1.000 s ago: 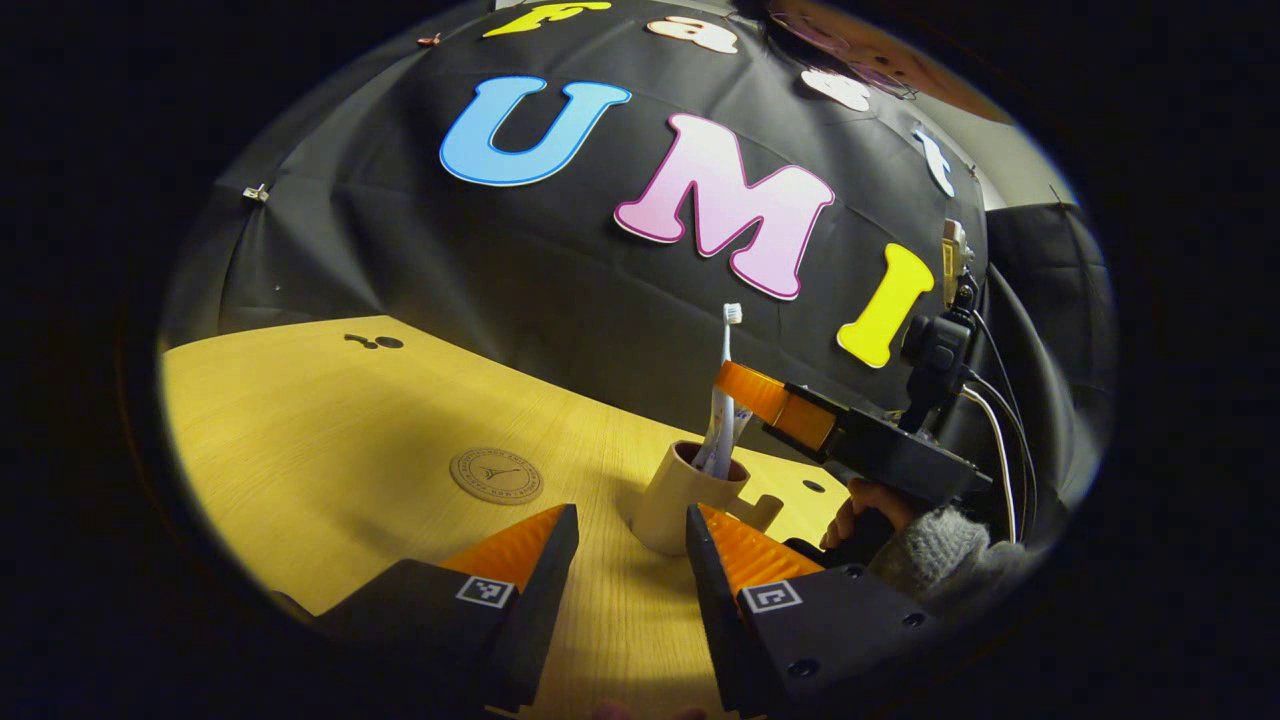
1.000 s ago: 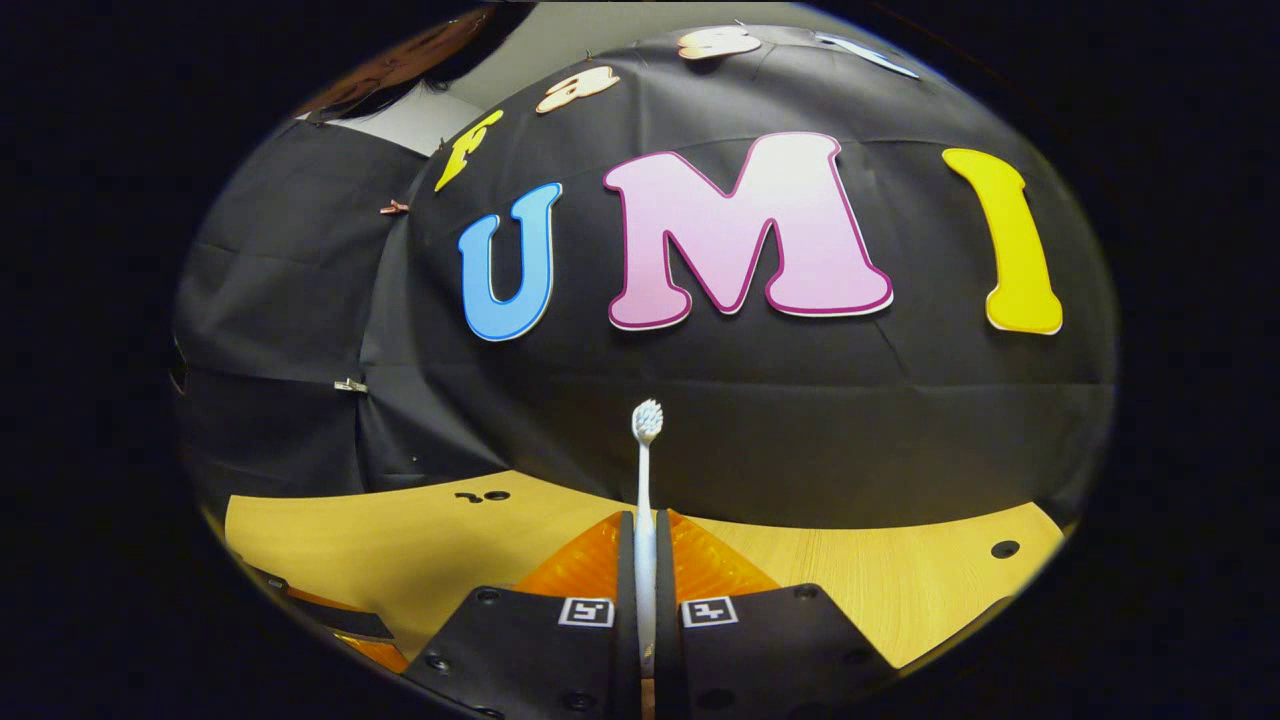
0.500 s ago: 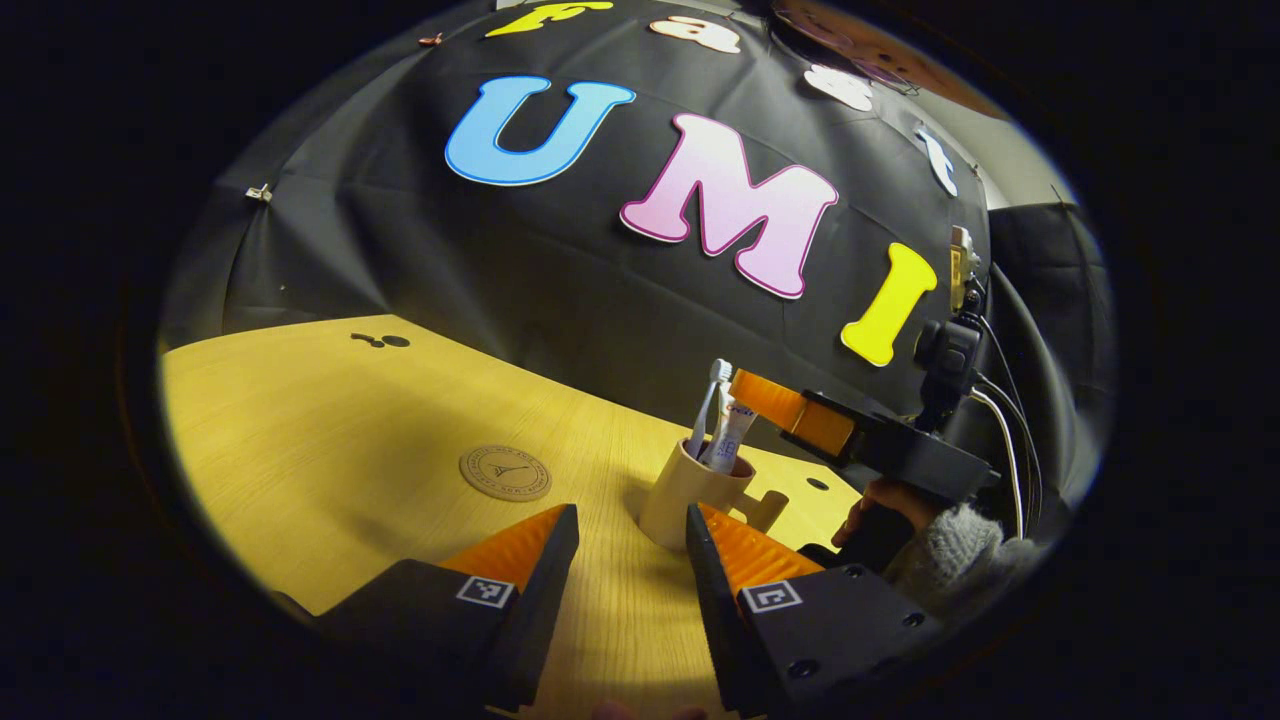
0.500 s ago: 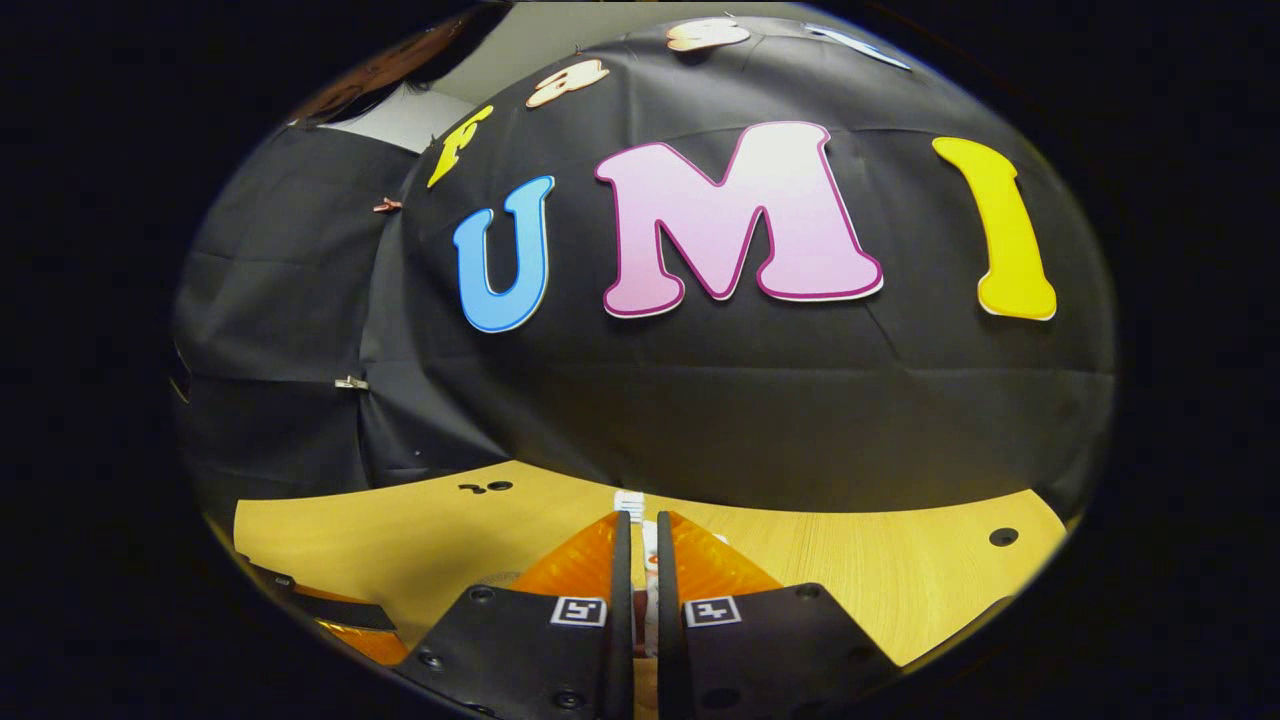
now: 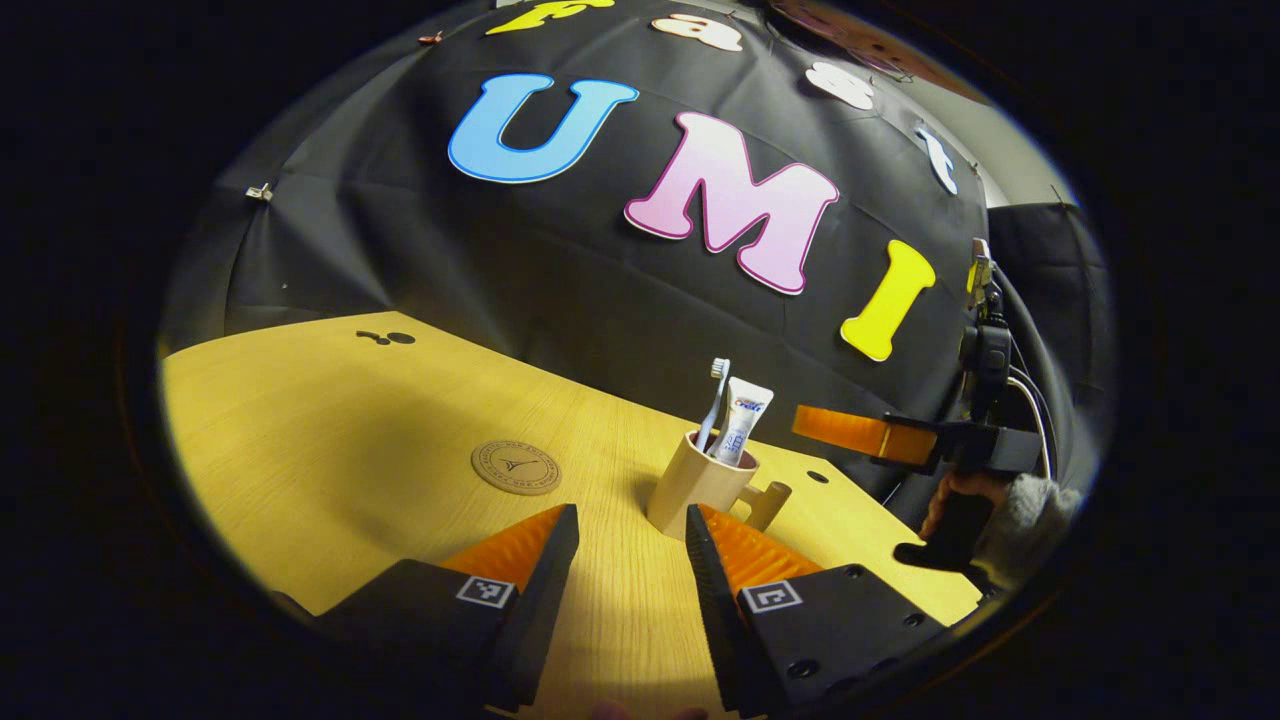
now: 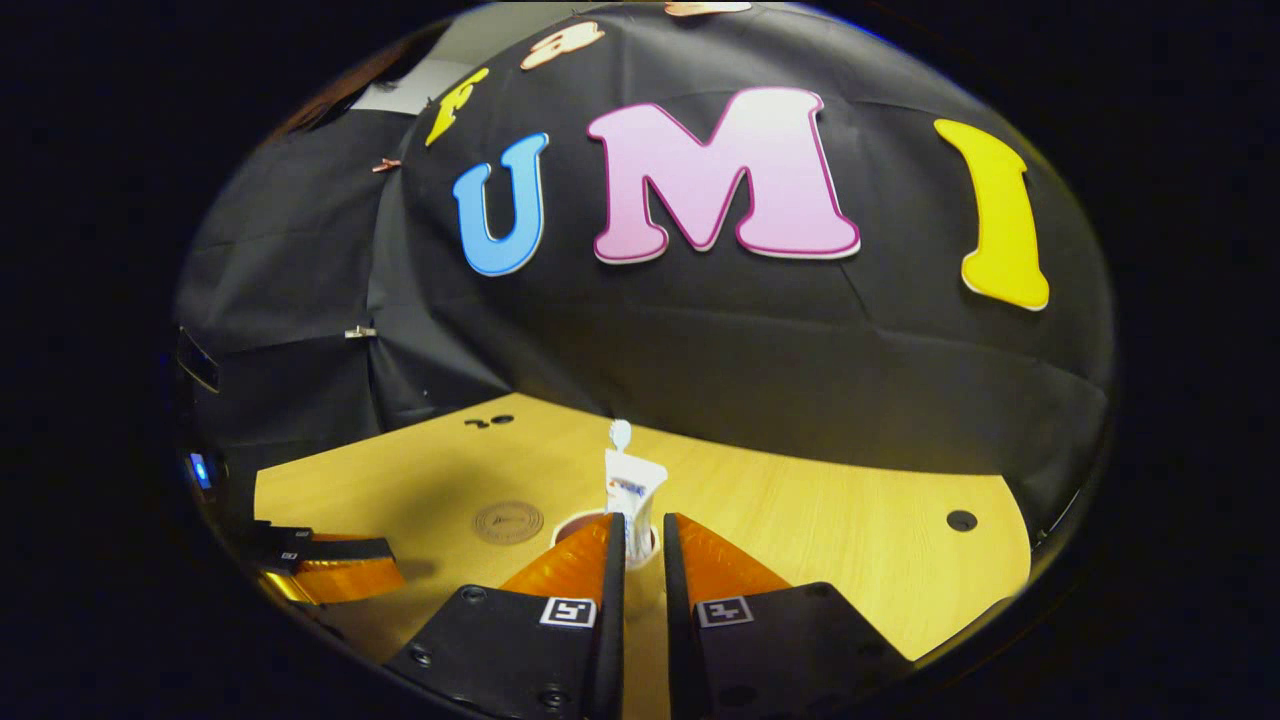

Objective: Put the toothbrush and toothpaste on the desktop into the cup, then pick up the cup and place it on the coaster on the desktop.

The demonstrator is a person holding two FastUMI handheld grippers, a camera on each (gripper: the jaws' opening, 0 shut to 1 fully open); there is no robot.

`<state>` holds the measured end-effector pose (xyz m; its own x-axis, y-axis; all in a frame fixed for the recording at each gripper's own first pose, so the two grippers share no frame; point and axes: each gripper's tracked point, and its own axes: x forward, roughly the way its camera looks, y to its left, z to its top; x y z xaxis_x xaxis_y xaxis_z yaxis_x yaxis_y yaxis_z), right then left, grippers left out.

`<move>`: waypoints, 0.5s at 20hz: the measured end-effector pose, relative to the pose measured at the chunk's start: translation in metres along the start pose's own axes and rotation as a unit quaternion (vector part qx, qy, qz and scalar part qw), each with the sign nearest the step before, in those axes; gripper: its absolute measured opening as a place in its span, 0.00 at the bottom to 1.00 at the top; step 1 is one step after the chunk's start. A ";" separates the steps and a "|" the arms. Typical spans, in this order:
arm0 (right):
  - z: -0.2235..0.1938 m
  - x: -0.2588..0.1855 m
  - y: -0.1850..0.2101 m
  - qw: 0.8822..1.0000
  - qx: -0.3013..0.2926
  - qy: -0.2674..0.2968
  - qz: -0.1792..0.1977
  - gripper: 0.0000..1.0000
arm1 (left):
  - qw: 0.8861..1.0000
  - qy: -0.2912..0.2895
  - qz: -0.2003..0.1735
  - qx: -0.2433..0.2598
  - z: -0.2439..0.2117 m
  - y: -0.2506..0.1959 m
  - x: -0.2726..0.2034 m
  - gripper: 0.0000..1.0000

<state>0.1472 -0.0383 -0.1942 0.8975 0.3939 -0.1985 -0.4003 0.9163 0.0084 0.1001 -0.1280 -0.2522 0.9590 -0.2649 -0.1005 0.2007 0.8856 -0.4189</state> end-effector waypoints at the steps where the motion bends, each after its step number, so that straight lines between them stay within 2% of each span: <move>1: -0.004 -0.006 -0.002 1.000 0.014 0.022 0.002 0.21 | 1.000 0.002 0.002 0.003 -0.001 0.002 -0.003 0.68; 3: -0.015 -0.015 -0.010 0.997 0.030 0.066 -0.004 0.23 | 1.000 0.006 0.008 0.009 -0.001 0.009 -0.008 0.68; 4: -0.020 -0.022 -0.012 0.995 0.035 0.089 -0.007 0.27 | 1.000 0.010 0.011 0.012 -0.002 0.012 -0.012 0.68; 5: -0.025 -0.027 -0.014 0.993 0.037 0.112 -0.010 0.33 | 1.000 0.013 0.014 0.017 -0.003 0.016 -0.016 0.68; 6: -0.033 -0.029 -0.014 0.990 0.033 0.138 -0.013 0.45 | 1.000 0.015 0.015 0.021 -0.003 0.018 -0.021 0.68; 7: -0.041 -0.032 -0.013 0.986 0.027 0.161 -0.011 0.34 | 0.999 0.019 0.016 0.024 -0.005 0.021 -0.025 0.68; 8: -0.053 -0.033 -0.009 0.981 0.021 0.195 -0.007 0.45 | 0.999 0.024 0.017 0.028 -0.006 0.023 -0.029 0.68; 9: -0.063 -0.035 -0.004 0.974 0.018 0.224 0.003 0.46 | 0.999 0.030 0.018 0.031 -0.009 0.027 -0.033 0.68; 10: -0.071 -0.035 0.002 0.969 0.014 0.247 0.013 0.39 | 0.999 0.034 0.019 0.034 -0.010 0.029 -0.037 0.68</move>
<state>0.1018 -0.0553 -0.2563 0.6861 0.3406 -0.6429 -0.4100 0.9110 0.0452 0.0681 -0.0959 -0.2695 0.9506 -0.2549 -0.1773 0.1807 0.9186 -0.3514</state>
